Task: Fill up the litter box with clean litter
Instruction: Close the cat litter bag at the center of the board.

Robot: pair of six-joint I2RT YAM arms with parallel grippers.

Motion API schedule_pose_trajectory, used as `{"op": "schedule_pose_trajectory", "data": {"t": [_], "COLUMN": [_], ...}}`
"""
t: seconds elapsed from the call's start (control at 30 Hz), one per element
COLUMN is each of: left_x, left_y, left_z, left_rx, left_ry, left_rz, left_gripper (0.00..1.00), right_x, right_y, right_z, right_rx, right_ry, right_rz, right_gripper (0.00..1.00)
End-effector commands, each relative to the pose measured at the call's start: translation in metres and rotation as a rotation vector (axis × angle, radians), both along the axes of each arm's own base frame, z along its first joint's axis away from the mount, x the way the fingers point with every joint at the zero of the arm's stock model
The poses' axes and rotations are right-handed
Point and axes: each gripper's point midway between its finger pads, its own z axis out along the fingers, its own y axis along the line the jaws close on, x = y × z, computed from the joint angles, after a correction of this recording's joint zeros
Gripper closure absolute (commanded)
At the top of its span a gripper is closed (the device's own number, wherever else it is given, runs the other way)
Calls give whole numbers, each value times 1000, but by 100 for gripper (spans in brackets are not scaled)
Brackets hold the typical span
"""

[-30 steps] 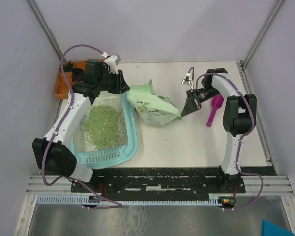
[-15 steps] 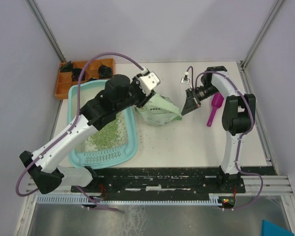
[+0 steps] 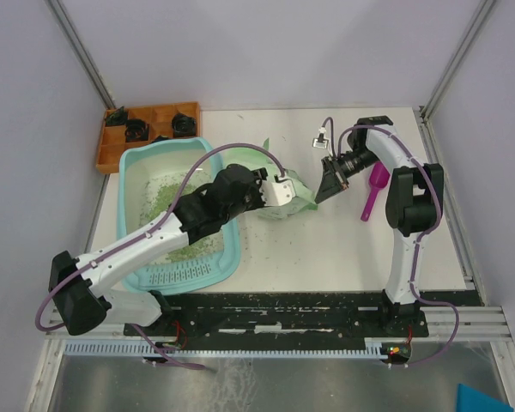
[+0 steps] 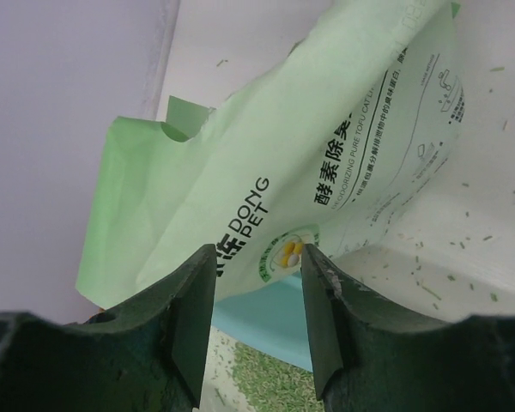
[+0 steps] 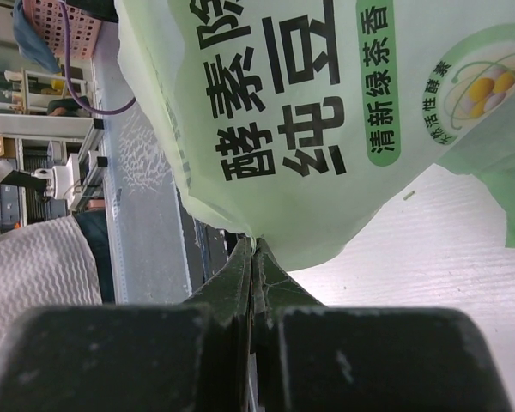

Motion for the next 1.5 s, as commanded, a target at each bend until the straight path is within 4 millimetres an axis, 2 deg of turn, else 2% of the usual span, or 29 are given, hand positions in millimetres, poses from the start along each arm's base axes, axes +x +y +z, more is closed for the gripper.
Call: {"op": "schedule_pose_trajectory", "data": {"t": [0.0,0.23,0.37,0.5,0.87,1.13,1.2,1.23,1.3,1.33,1.37,1.47], "left_x": [10,10,11,17,32,41,42,42,41,43,44,47], "left_y": [-9,-25,-26,-27,-22,-28,-28,-27,-26,-26,-26,-27], "left_z": [35,22,16,11,-26,-36,-41,-43,-45,-42,-41,-37], "left_rx": [-30,-18,-6,10,34,44,59,71,94,98,98,98], "left_ry": [-143,-51,-6,8,76,87,97,104,114,108,112,128], "left_rz": [-51,-142,-158,-167,-163,-169,-172,-175,-181,-178,-168,-155], "left_gripper": [46,34,29,29,30,30,35,41,67,86,96,97], "right_x": [-20,-26,-26,-27,-31,-34,-33,-32,-31,-31,-30,-26], "right_y": [1,0,1,2,1,1,1,1,1,1,0,-1], "right_z": [10,10,11,12,16,15,17,17,18,18,18,20], "right_rx": [2,3,17,23,25,27,28,28,23,19,14,-5], "right_ry": [86,93,92,91,83,88,84,83,75,70,64,48], "right_rz": [35,46,45,47,49,51,49,47,48,52,55,55], "right_gripper": [98,98,98,98,98,98,98,98,98,98,98,98]}}
